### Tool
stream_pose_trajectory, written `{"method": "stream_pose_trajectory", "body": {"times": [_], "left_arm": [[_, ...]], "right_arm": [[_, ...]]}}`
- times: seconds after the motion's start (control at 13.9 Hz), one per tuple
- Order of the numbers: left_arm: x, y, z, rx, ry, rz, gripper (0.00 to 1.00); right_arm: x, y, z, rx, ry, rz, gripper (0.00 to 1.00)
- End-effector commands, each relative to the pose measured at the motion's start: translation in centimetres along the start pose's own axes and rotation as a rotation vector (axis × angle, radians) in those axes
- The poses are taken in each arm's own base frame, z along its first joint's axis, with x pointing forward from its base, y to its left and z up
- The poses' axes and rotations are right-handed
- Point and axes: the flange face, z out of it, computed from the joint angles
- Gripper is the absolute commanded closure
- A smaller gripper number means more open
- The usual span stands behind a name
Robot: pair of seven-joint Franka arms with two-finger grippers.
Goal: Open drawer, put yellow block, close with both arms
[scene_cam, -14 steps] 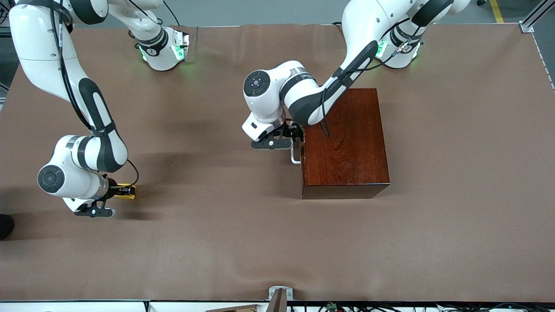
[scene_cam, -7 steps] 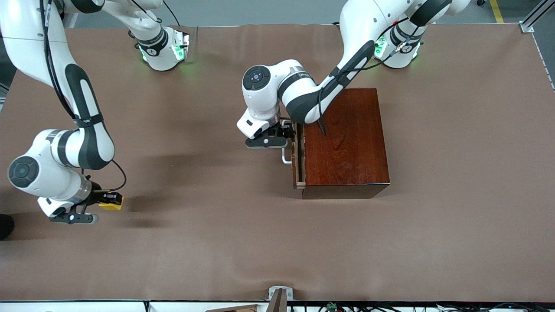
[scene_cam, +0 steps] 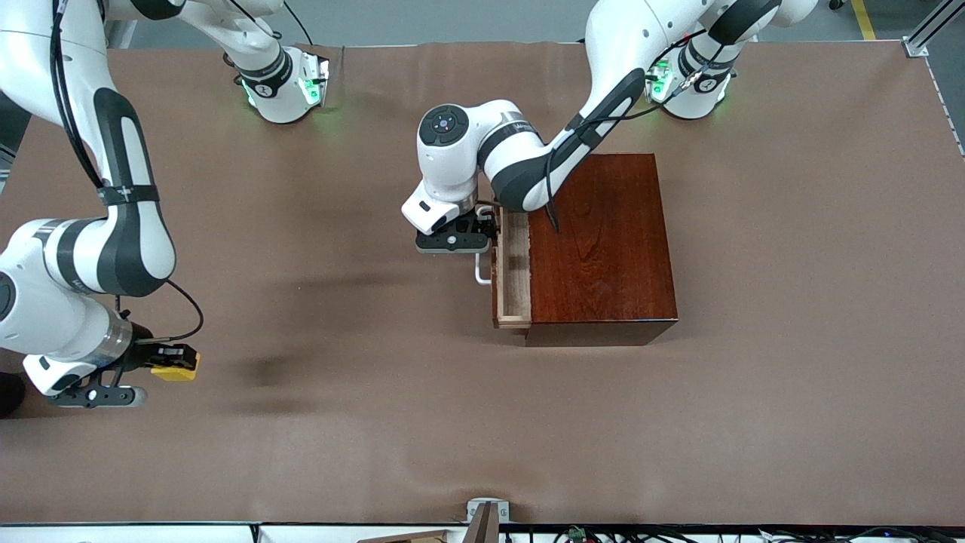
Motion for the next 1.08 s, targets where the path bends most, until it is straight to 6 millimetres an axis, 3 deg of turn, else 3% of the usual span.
{"method": "stream_pose_trajectory", "body": {"times": [0.0,0.51,1.01], "left_arm": [[-0.2,1.3,0.0,-0.059,0.003,-0.026,0.00],[-1.4,2.8,0.6,-0.137,-0.015,-0.036,0.00],[-2.6,4.4,1.1,-0.213,-0.039,-0.058,0.00]], "right_arm": [[0.4,-0.7,-1.1,0.023,0.011,0.009,1.00],[1.0,-1.7,-2.9,0.026,0.010,-0.006,1.00],[1.9,-0.8,-3.9,0.020,0.048,0.000,1.00]]}}
